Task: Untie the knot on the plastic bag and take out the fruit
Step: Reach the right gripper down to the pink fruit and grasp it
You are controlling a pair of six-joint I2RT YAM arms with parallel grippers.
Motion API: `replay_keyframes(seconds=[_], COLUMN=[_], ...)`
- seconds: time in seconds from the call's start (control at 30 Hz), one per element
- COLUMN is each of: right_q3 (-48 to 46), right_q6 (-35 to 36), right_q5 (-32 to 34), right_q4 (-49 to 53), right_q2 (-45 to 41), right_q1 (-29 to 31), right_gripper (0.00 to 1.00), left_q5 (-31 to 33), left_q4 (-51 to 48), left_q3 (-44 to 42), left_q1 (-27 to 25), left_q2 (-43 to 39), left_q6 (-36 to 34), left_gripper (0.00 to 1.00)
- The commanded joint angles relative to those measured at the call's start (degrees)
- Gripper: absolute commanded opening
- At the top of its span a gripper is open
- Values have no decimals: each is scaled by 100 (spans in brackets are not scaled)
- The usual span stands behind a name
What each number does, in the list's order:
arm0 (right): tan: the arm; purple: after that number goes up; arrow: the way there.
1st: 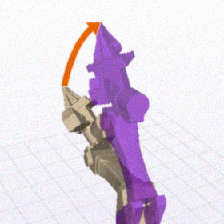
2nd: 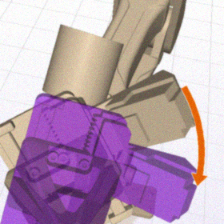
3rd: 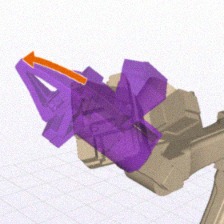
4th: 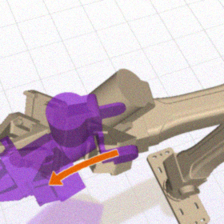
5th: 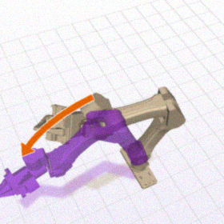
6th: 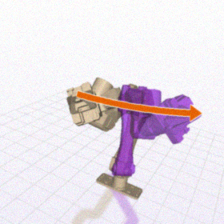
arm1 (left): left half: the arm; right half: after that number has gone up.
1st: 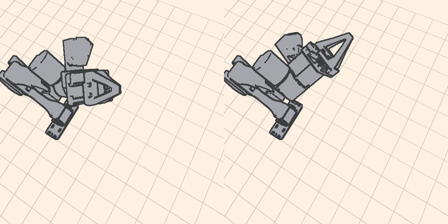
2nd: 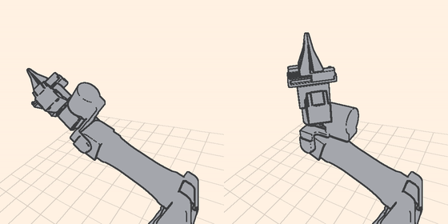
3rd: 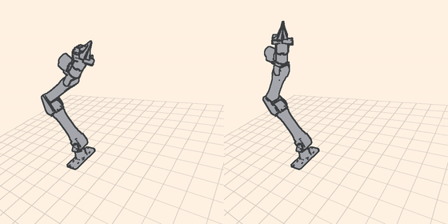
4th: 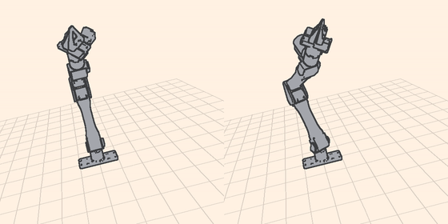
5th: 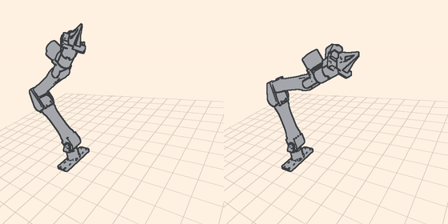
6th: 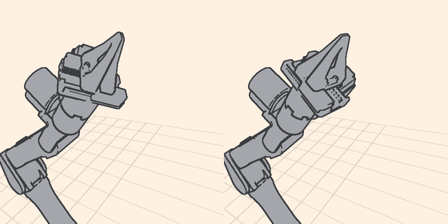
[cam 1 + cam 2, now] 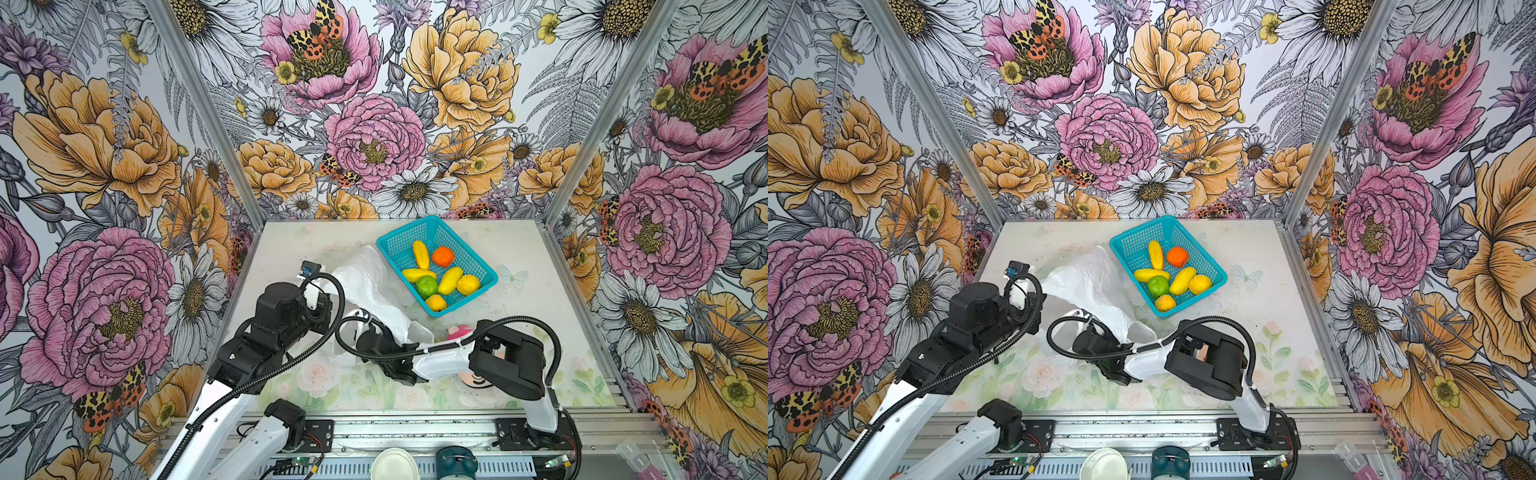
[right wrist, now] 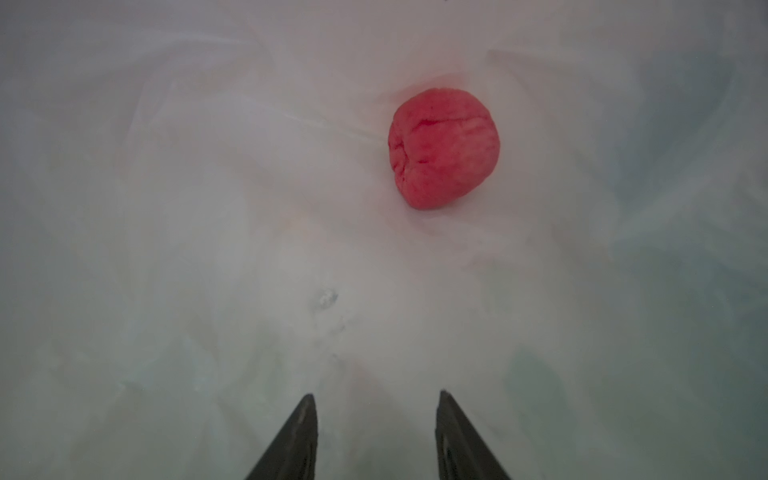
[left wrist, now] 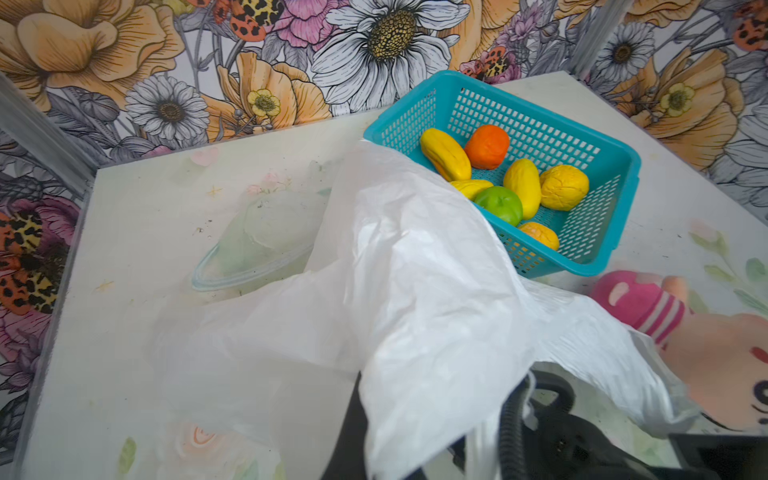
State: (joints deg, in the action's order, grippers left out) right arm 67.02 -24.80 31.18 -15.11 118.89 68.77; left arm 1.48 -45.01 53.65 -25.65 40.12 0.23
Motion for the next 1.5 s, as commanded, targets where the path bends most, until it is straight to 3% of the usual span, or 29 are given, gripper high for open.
replay_keyframes(seconds=[0.0, 0.23, 0.33, 0.73, 0.9, 1.03, 1.17, 1.47], right_q3=[587, 1713, 1906, 2019, 1872, 1596, 1292, 1369], right_q6=[-258, -730, -865, -995, -619, -147, 253, 377], right_q5=[311, 1592, 1765, 1978, 1708, 1109, 522, 451], right_q4=[607, 1410, 1463, 1503, 1118, 287, -675, -1434], right_q2=[365, 1117, 1303, 1488, 1444, 1413, 1374, 1575], right_q1=[28, -68, -178, -553, -717, -813, -813, -983], right_gripper=[65, 83, 87, 87, 87, 79, 81, 84], left_q5=[-703, -954, -1128, -1140, -1159, -1237, -1295, -1571], left_q4=[184, 276, 297, 309, 309, 316, 318, 362], left_q3=[-21, -39, -41, -65, -71, -64, -65, -91], left_q1=[-127, -284, -327, -379, -376, -379, -387, -474], left_q2=[-154, -372, -360, -337, -336, -322, -319, -282], left_q6=[-20, -27, -32, -31, -29, -32, -27, -23], left_gripper=[0, 0, 0, 0, 0, 0, 0, 0])
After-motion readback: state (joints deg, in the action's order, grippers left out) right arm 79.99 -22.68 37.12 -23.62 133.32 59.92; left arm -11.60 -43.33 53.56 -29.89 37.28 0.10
